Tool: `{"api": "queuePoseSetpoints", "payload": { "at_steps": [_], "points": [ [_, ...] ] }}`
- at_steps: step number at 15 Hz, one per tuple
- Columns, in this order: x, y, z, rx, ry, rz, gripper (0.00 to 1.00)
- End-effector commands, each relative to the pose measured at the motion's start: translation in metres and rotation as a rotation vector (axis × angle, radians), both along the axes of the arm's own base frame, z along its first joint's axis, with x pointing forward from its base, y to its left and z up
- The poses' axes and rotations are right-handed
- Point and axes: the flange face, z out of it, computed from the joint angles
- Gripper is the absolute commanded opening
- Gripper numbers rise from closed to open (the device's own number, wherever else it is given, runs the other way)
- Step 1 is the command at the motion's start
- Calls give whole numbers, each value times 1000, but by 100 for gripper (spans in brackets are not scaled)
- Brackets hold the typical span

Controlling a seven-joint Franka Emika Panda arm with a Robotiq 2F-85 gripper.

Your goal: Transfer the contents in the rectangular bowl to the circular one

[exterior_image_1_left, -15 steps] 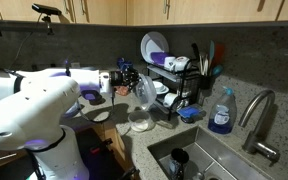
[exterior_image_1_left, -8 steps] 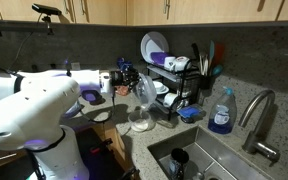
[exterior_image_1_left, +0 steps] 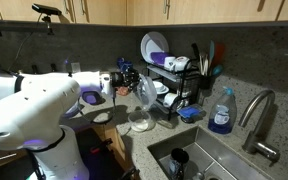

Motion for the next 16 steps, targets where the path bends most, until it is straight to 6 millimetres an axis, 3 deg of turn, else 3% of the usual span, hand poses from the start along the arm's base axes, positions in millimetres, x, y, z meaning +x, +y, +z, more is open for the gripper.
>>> {"api": "queuePoseSetpoints", "payload": {
  "at_steps": [1,16],
  "points": [
    [-2,-5,3,-3,-35,-23,1],
    [-3,-8,1,-6,-44,-23,1]
  ]
}}
